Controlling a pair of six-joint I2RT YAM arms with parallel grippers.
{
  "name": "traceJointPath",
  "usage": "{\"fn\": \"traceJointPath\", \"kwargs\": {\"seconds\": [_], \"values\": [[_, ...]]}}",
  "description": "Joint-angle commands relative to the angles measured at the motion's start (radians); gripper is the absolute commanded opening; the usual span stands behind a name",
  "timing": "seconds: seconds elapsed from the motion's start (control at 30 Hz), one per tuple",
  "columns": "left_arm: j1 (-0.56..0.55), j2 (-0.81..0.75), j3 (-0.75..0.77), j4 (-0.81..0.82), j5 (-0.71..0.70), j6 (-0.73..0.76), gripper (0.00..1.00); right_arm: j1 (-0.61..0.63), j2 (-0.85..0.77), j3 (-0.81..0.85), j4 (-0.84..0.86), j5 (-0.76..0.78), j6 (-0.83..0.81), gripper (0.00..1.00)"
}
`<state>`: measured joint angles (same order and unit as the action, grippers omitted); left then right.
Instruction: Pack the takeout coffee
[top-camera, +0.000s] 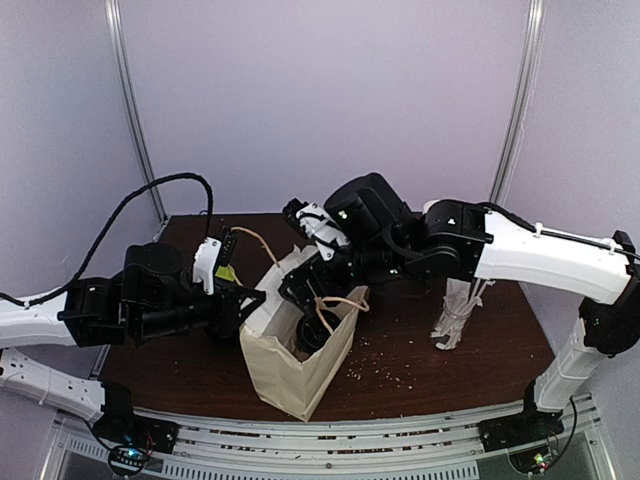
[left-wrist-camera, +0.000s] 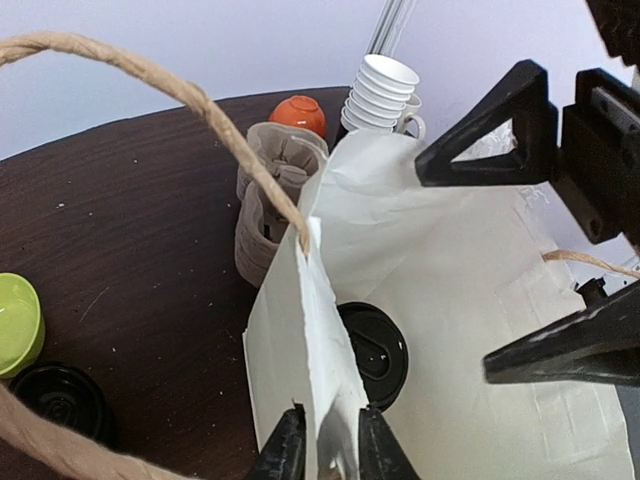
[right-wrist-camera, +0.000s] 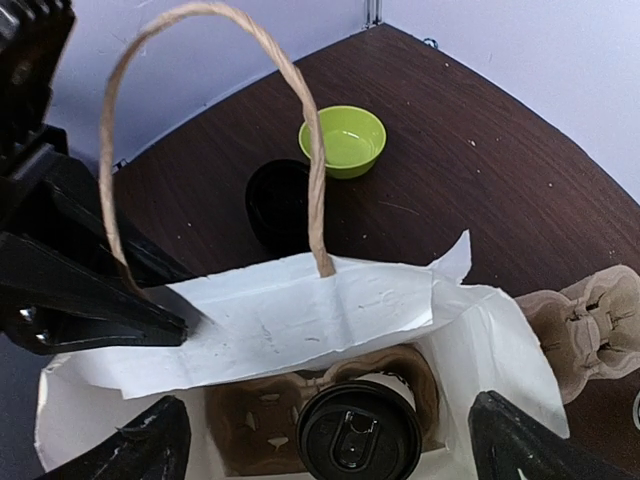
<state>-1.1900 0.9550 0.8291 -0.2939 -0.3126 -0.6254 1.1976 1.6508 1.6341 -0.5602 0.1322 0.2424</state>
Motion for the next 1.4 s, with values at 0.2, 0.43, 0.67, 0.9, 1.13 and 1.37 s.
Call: {"fn": "traceJointPath", "kwargs": {"seconds": [0.2, 0.43, 0.67, 0.9, 1.13, 1.37], "values": [[0.007, -0.021, 0.005, -0.006, 0.035, 0.022, 0.31, -0.029, -0.124, 0.058, -0.052, -0.093, -0.044, 1.0], [0.007, 0.001, 0.043, -0.025, 0.061, 0.034, 0.56, -0.044, -0.184, 0.066, -0.083, 0.042, -0.069, 1.0], [0.007, -0.025, 0.05, -0.048, 0.069, 0.024, 0.84, -0.068, -0.276, -0.03, -0.021, 0.236, -0.046, 1.0], [0.007, -0.114, 0.041, -0.057, 0.096, 0.024, 0.98, -0.068, -0.333, -0.095, 0.002, 0.422, -0.053, 0.99], [0.007, -0.15, 0.067, -0.09, 0.076, 0.039, 0.98, -0.067, -0.369, -0.133, 0.009, 0.48, -0.047, 0.99], [0.007, -0.183, 0.099, -0.116, -0.007, 0.054, 0.98, -0.068, -0.406, -0.161, -0.08, 0.619, -0.014, 0.98]]}}
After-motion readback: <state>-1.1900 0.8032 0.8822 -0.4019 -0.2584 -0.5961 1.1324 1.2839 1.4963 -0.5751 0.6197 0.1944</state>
